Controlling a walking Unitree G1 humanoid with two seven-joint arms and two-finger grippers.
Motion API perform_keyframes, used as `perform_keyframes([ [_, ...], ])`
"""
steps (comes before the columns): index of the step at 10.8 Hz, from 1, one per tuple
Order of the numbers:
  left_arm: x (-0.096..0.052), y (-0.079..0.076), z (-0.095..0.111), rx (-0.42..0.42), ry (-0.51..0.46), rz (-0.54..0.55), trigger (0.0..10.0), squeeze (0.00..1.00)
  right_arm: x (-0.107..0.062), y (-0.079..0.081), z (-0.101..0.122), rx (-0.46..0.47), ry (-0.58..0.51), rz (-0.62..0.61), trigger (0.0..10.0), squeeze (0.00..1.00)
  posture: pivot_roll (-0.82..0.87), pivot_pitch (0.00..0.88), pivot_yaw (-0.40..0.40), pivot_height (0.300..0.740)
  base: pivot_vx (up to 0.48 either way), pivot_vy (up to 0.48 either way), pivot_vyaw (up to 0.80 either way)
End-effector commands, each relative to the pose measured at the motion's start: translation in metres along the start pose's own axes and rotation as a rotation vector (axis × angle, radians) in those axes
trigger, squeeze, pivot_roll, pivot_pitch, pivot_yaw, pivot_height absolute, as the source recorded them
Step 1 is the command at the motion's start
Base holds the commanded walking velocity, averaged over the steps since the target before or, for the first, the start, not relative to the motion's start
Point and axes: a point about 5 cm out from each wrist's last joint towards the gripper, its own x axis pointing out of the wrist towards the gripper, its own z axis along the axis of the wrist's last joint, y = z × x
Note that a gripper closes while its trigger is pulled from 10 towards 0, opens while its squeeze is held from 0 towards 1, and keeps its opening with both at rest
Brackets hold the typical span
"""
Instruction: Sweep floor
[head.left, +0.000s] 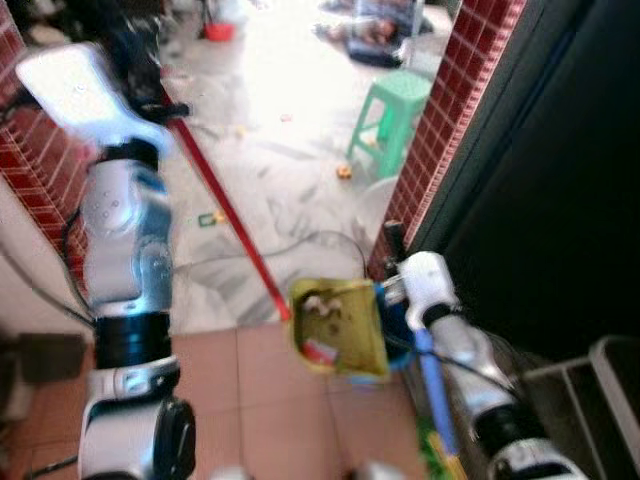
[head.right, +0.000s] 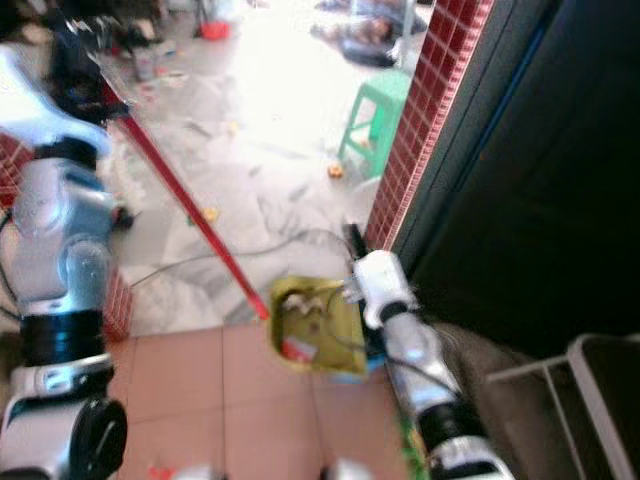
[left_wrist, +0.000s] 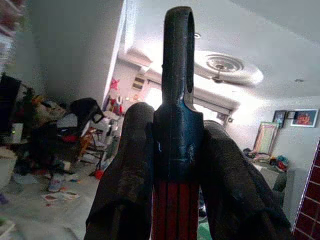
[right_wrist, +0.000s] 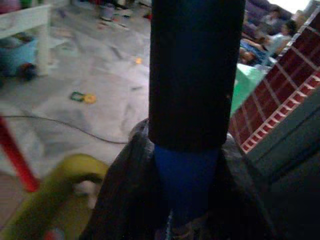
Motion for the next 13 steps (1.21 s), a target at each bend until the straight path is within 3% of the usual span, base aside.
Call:
perform_keyframes([
  [1,0.004,-0.016,0.010,-0.022,-0.057,-0.049,10.0,0.00,0.000,-0.014,0.005,-0.033,-0.025,-0.034,10.0,0.00,-0.01,0.000,-0.047,0.740,0.472,0.000,0.00],
  [5,-0.002,-0.024,0.001,-0.036,-0.027,-0.071,10.0,0.00,0.001,-0.012,0.006,-0.027,-0.023,-0.029,10.0,0.00,0.00,0.000,-0.046,0.740,0.441,0.000,0.00],
  [8,-0.014,-0.033,-0.015,-0.002,0.000,-0.110,10.0,0.00,0.003,-0.011,0.006,-0.023,-0.024,-0.028,10.0,0.00,0.00,0.000,-0.045,0.740,0.000,0.000,0.00],
  [13,-0.023,-0.070,-0.032,-0.011,0.014,-0.238,10.0,0.00,0.007,-0.009,0.008,-0.013,-0.026,-0.034,10.0,0.00,0.00,0.000,-0.035,0.740,0.000,0.000,0.00],
])
